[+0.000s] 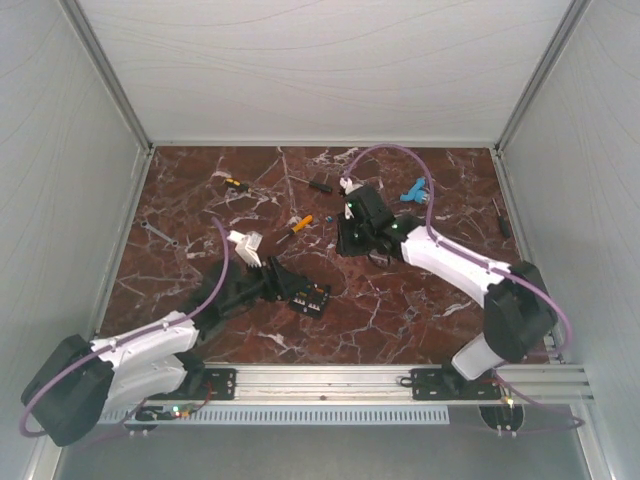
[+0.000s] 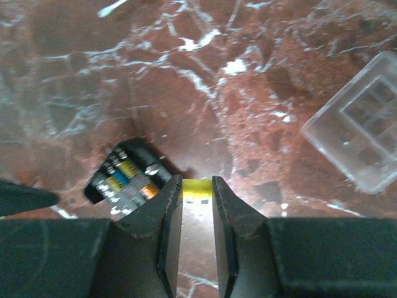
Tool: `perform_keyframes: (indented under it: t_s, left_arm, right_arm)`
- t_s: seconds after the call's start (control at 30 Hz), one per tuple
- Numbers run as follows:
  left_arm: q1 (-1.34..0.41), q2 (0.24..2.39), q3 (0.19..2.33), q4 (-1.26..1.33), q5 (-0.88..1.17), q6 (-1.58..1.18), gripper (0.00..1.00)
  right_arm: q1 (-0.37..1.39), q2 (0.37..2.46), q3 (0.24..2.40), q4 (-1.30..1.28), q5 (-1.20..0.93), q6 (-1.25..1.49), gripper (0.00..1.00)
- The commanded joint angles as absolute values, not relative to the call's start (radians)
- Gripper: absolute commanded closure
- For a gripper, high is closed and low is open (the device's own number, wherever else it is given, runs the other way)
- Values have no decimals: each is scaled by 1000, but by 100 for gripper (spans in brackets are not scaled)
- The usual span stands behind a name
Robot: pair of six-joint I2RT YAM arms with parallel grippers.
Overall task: Snap on the fuse box
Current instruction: Pick up the fuse from the center of the board.
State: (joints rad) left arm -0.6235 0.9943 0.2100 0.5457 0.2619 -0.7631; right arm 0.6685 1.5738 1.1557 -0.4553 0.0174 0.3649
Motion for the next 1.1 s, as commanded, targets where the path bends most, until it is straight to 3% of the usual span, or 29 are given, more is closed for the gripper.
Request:
perform_keyframes:
  t_s: [0.0,0.33,1.07]
  left_arm:
    - [-693,1013,235,736,126,-756,44]
    - [-804,1119,297,874,58,-683,57]
    - [-838,1207,377,798,-44,-694,67]
  right_arm:
    - [707,1452,1071,-327,-36,499,87]
    - [760,1294,967,-239,-63,621,87]
    - [804,1251,910,-187,-56,688,88]
